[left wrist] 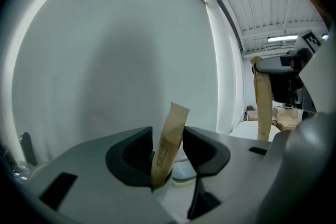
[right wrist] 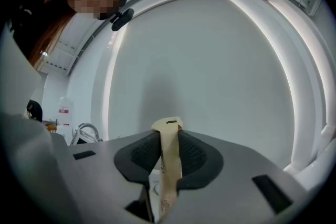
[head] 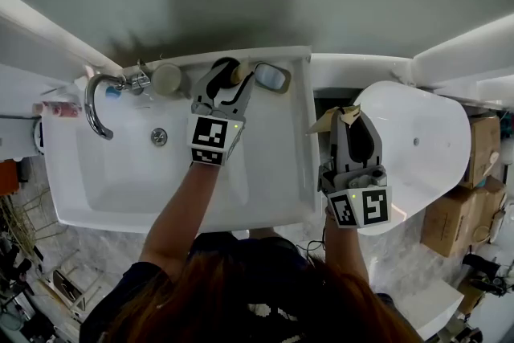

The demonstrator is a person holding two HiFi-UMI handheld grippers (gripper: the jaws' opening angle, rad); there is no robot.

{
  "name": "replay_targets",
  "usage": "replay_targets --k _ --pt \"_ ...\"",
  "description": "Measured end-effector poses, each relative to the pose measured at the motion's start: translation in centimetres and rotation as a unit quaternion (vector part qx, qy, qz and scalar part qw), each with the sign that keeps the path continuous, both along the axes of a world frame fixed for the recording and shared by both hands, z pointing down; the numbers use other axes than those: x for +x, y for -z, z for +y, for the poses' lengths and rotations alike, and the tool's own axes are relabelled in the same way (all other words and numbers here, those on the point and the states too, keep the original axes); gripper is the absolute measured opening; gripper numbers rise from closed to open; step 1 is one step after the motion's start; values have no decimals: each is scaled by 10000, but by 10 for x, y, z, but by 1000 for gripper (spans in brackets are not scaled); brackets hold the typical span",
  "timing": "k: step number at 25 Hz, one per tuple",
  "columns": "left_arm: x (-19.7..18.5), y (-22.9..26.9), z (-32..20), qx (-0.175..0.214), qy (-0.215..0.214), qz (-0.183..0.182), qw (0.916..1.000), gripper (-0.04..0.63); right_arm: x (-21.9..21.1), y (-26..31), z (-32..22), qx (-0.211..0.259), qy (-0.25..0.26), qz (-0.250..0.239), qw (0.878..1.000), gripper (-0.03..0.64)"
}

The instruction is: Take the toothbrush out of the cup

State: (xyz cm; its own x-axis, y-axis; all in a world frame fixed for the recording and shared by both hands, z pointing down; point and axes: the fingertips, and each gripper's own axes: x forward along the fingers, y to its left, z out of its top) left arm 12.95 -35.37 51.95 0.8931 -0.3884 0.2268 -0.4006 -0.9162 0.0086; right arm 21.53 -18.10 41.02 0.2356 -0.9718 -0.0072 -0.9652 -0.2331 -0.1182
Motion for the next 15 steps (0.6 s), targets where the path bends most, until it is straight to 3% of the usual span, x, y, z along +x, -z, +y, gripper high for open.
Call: replay_targets --k 4,15 --pt "-1 5 -6 162 166 87 9997 90 -2 -2 0 16 18 -47 10000 97" --pt "-31 79 6 423 270 575 9971 72 -16 35 7 332 109 90 9994 97"
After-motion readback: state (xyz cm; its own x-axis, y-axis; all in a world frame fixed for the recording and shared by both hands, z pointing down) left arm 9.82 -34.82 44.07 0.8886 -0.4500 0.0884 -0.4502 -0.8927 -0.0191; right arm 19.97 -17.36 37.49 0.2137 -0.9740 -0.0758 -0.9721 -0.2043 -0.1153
